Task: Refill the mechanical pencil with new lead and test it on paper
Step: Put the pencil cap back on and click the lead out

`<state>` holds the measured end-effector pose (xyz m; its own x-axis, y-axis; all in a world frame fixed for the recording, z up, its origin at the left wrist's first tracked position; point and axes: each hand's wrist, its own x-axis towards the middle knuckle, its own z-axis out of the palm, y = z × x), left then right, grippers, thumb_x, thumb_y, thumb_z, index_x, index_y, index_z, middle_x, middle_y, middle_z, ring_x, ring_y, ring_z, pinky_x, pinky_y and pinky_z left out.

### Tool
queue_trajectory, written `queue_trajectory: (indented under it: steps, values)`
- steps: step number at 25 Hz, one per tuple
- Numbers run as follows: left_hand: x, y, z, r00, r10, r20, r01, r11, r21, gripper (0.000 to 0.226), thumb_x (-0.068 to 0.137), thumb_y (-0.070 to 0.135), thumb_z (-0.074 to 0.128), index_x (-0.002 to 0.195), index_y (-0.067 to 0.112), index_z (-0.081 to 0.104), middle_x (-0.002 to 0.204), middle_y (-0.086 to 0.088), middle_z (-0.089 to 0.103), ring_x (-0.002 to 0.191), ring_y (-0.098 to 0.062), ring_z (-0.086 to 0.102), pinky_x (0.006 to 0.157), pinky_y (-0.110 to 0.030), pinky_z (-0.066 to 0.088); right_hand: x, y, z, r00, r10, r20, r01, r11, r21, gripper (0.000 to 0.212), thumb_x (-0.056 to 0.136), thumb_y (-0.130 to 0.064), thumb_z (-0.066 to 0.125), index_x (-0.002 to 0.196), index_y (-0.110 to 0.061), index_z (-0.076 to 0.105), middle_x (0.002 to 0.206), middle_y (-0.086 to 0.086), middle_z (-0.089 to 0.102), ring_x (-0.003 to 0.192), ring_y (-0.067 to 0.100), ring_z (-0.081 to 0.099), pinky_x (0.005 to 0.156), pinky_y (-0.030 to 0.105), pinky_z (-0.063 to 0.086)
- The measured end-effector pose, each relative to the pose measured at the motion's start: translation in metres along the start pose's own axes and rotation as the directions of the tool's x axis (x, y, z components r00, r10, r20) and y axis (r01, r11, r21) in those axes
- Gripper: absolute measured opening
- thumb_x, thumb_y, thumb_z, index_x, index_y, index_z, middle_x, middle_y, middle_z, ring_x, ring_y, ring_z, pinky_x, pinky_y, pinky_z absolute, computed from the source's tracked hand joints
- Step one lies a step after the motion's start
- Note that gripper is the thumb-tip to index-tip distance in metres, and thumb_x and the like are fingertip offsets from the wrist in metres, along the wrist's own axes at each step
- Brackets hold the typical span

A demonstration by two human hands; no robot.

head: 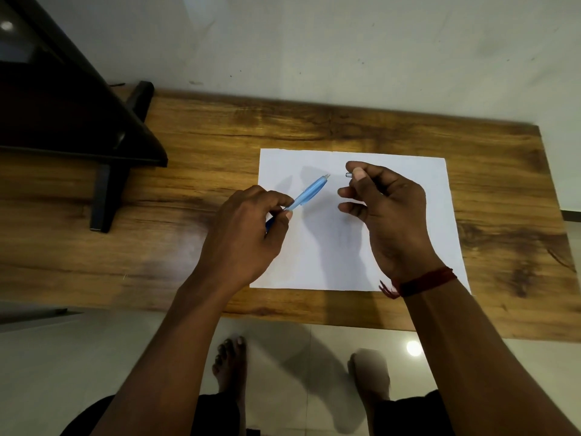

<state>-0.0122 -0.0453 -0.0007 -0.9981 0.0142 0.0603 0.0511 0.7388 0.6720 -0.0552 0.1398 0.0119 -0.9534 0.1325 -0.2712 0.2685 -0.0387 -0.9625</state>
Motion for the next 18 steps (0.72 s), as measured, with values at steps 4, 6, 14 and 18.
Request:
queue_trajectory:
  steps: [4, 6, 14, 18]
  values:
    - [0.001, 0.007, 0.007, 1.000, 0.002, -0.003, -0.002, 1.000, -0.018, 0.020, 0.090, 0.024, 0.061, 0.109, 0.021, 0.067, 0.093, 0.004, 0.065, 0.081, -0.012, 0.055, 0.066, -0.029, 0.048, -0.001, -0.005, -0.011, 0.998, 0.049, -0.045, -0.043, 0.993, 0.113, 0.009, 0.085, -0.013, 0.070, 0.092, -0.009, 0.073, 0.085, 0.007, 0.075, 0.079, 0.023, 0.073, 0.057, 0.025, 0.055]
    - [0.001, 0.010, 0.009, 1.000, 0.016, -0.001, -0.016, 1.000, -0.020, 0.019, 0.090, 0.024, 0.061, 0.107, 0.021, 0.068, 0.092, 0.004, 0.065, 0.079, -0.011, 0.055, 0.065, -0.025, 0.046, -0.001, -0.006, -0.016, 0.995, 0.074, -0.062, -0.066, 0.989, 0.129, 0.004, 0.082, -0.013, 0.073, 0.084, -0.010, 0.072, 0.083, 0.007, 0.076, 0.078, 0.023, 0.074, 0.055, 0.025, 0.053]
    - [0.004, 0.024, 0.017, 0.999, 0.031, 0.014, -0.031, 0.999, -0.021, 0.019, 0.089, 0.023, 0.062, 0.106, 0.019, 0.069, 0.090, 0.004, 0.065, 0.078, -0.011, 0.055, 0.065, -0.022, 0.044, 0.002, -0.005, -0.028, 0.996, 0.086, -0.016, -0.083, 0.983, 0.162, 0.018, 0.087, -0.011, 0.066, 0.105, -0.014, 0.070, 0.090, 0.009, 0.073, 0.083, 0.022, 0.071, 0.064, 0.029, 0.057]
    - [0.005, 0.031, 0.021, 0.999, 0.041, 0.029, -0.040, 0.999, -0.030, 0.019, 0.089, 0.022, 0.063, 0.106, 0.018, 0.069, 0.091, 0.003, 0.066, 0.079, -0.012, 0.055, 0.066, -0.021, 0.044, 0.002, -0.004, -0.032, 0.998, 0.065, -0.009, -0.063, 0.983, 0.174, 0.018, 0.090, -0.010, 0.063, 0.107, -0.008, 0.067, 0.096, 0.010, 0.075, 0.091, 0.023, 0.072, 0.068, 0.031, 0.059]
